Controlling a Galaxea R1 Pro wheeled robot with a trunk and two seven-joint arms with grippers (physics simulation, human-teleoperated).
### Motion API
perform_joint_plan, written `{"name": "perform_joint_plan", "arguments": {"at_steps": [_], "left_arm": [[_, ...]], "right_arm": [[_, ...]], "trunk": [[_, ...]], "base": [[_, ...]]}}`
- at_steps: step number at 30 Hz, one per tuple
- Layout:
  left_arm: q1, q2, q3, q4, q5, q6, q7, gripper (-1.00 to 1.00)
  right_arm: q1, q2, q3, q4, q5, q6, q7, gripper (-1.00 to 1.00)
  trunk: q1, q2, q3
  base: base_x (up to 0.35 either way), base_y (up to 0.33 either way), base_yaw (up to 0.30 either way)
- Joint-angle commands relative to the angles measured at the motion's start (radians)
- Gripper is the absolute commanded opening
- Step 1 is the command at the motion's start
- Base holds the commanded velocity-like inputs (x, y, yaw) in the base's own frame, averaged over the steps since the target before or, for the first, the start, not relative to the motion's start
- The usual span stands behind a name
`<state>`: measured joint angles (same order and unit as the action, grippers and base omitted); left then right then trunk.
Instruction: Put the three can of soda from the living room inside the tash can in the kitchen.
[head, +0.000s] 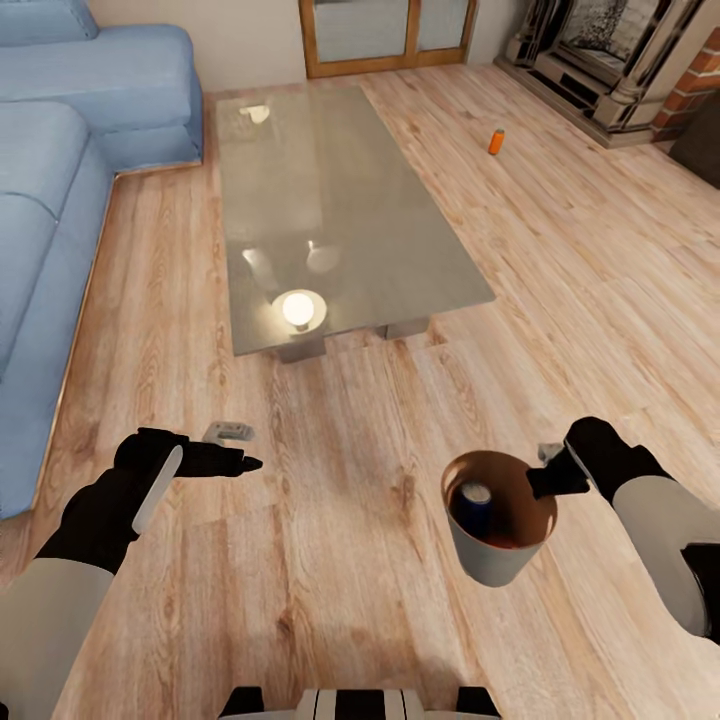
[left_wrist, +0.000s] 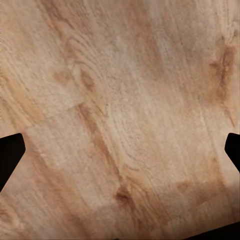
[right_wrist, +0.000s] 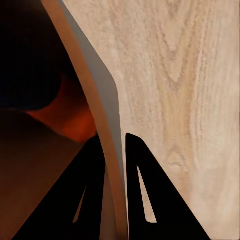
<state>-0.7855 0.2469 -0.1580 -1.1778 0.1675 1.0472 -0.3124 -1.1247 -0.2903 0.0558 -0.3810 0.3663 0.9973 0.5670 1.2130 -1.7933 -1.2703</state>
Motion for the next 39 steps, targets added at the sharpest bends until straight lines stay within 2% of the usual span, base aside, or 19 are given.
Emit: {"name": "perform_joint_plan", "arguments": {"at_steps": [1,6,12,28,39], "left_arm": [[0.000,0.000,0.000,0.000,-0.001,0.000,0.000,1.00],[0.000,-0.001,-0.001,0.002,-0.005,0.000,0.002,1.00],[0.001,-0.003,-0.002,0.003,-0.004,0.000,0.002,1.00],[0.001,-0.031,-0.001,0.009,-0.008,0.000,0.003,1.00],[0.002,-0.034,-0.002,0.011,-0.008,0.000,0.004,1.00]], "right_arm": [[0.009,0.000,-0.001,-0.012,-0.007,0.003,0.003,-1.00],[0.037,-0.001,-0.002,-0.055,-0.008,0.002,0.003,-1.00],[0.041,0.001,-0.003,-0.058,-0.010,0.010,0.006,-1.00],[0.076,0.012,-0.004,-0.064,-0.012,-0.002,0.012,-1.00],[0.080,0.012,-0.004,-0.065,-0.013,-0.003,0.016,-1.00]], "trunk": [[-0.004,0.007,0.003],[-0.023,0.042,0.019],[-0.046,0.084,0.037],[-0.107,0.196,0.087],[-0.150,0.273,0.121]], "base": [[0.000,0.000,0.000],[0.000,0.000,0.000],[0.000,0.000,0.000],[0.000,0.000,0.000],[0.000,0.000,0.000]]}}
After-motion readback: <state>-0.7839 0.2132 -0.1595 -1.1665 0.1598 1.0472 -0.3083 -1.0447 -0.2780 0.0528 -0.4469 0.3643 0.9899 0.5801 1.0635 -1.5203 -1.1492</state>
